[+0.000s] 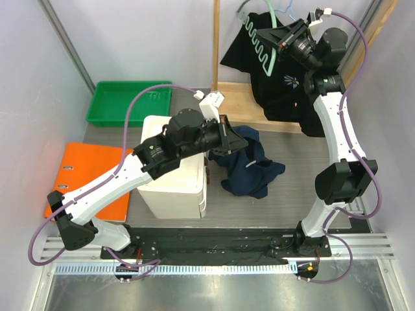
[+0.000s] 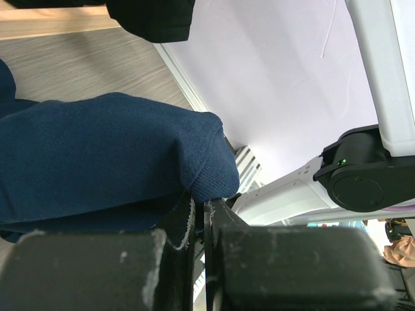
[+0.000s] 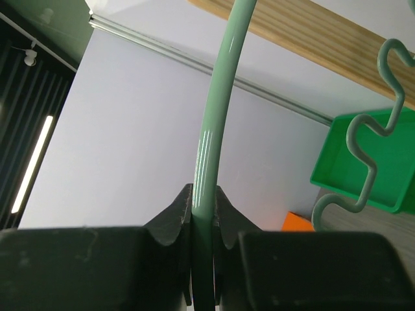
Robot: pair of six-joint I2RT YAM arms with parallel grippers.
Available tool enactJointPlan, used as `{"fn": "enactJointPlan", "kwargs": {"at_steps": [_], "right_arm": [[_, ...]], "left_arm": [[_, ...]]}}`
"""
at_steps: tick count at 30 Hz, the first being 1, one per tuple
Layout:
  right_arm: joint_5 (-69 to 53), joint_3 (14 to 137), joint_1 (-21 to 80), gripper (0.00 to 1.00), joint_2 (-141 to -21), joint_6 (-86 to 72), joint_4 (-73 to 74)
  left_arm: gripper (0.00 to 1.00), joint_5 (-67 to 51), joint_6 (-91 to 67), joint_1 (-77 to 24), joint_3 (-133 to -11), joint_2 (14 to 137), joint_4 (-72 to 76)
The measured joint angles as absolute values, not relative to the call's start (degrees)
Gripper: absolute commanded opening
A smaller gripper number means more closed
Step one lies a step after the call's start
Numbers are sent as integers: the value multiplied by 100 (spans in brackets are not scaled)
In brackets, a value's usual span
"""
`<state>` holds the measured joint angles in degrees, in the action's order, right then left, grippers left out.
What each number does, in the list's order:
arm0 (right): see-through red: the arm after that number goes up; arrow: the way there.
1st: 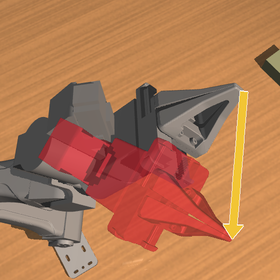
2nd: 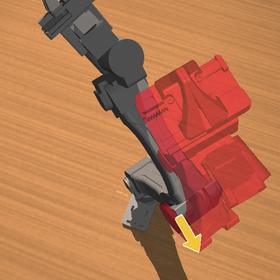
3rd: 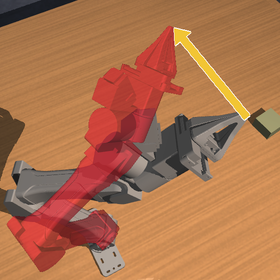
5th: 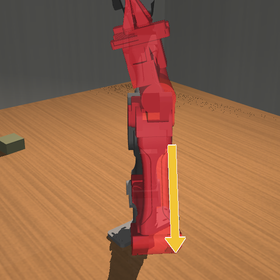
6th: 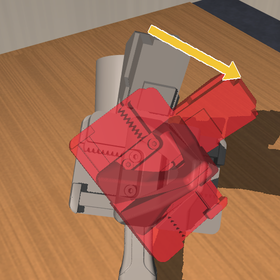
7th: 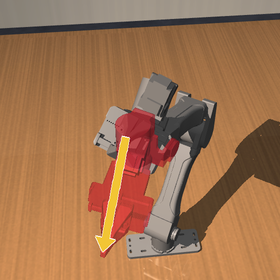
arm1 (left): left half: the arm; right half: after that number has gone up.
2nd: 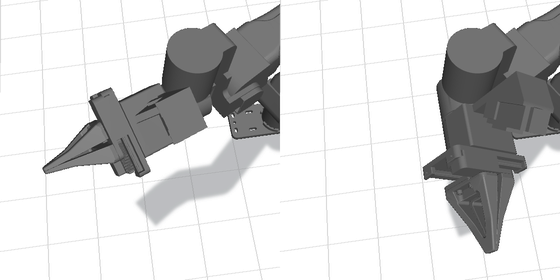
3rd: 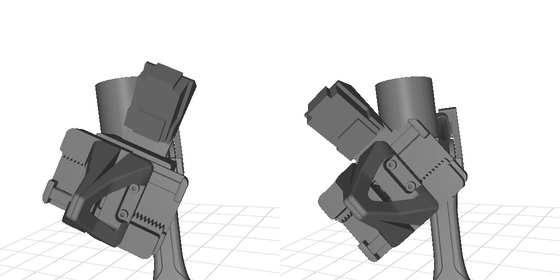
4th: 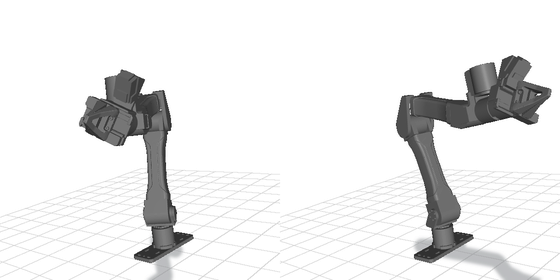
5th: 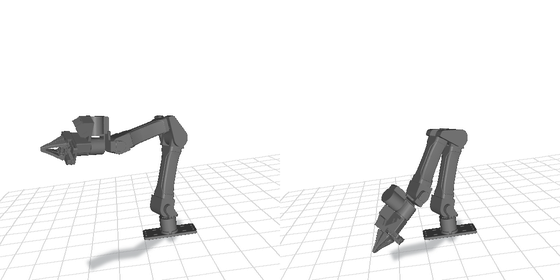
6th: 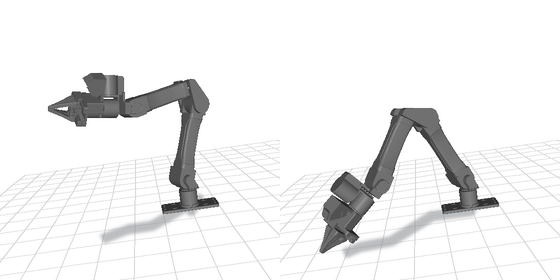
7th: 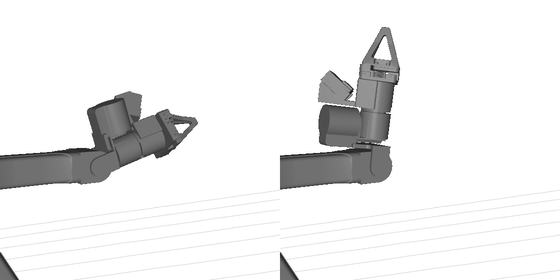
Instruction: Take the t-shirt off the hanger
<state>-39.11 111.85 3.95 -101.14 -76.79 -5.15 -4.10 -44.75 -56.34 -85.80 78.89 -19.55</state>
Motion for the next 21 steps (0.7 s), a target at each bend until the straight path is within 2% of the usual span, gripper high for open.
{"fn": "enactJointPlan", "kwargs": {"at_steps": [18, 20, 21], "right_arm": [[-4226, 11196, 318, 2, -10390, -8464, -972], [-4257, 11196, 307, 13, -10427, -8442, -963], [-4259, 11190, 305, 26, -10429, -8431, -965]], "left_arm": [[0, -322, -4475, -5800, -8582, 7889, -1955], [0, -325, -4475, -5815, -8589, 7889, -1957], [0, -325, -4475, -5826, -8591, 7889, -1955]]}}
